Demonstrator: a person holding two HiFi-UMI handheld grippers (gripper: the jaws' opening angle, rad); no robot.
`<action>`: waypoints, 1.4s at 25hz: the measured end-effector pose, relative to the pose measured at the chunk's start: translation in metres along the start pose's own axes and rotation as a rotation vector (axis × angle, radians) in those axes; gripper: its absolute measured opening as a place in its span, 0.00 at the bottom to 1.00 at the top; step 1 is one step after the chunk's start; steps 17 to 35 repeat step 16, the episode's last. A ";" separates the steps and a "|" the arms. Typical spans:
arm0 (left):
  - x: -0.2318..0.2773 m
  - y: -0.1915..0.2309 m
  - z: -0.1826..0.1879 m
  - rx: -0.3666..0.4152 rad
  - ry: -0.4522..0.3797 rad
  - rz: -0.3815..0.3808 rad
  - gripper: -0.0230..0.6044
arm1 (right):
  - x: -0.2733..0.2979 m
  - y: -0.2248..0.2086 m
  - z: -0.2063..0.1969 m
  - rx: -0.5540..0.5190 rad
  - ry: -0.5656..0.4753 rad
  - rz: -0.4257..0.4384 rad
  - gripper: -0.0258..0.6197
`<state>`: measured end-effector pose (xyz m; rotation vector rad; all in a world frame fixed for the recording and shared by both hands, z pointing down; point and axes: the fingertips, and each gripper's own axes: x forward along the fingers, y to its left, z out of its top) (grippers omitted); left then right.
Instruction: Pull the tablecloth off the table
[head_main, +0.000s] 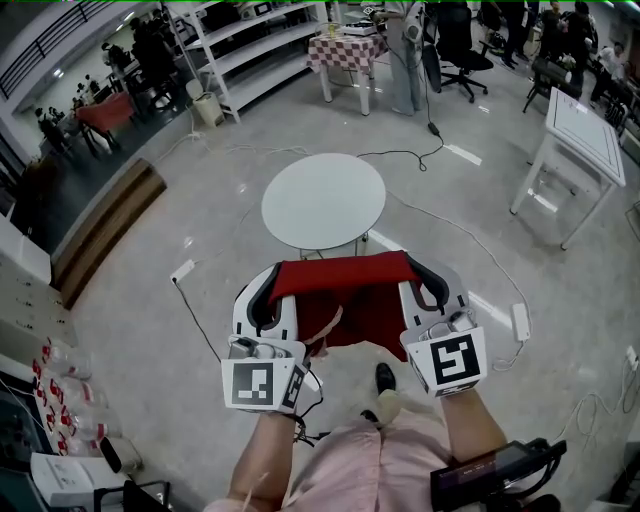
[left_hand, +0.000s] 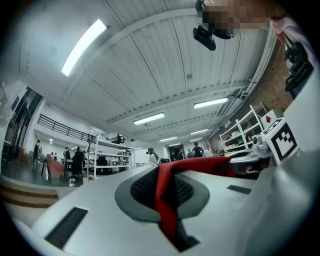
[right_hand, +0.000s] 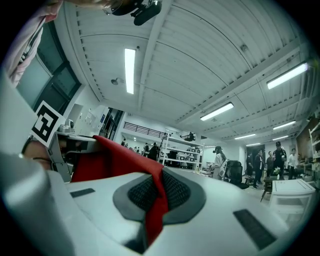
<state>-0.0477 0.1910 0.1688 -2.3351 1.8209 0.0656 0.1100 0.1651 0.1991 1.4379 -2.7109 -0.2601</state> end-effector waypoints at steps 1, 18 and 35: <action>0.000 0.000 0.001 0.001 -0.002 0.001 0.09 | 0.000 0.000 0.001 0.000 0.000 0.000 0.08; -0.011 0.012 0.015 0.023 -0.018 0.017 0.09 | 0.004 0.013 0.018 -0.008 -0.044 0.016 0.08; -0.011 0.012 0.015 0.023 -0.018 0.017 0.09 | 0.004 0.013 0.018 -0.008 -0.044 0.016 0.08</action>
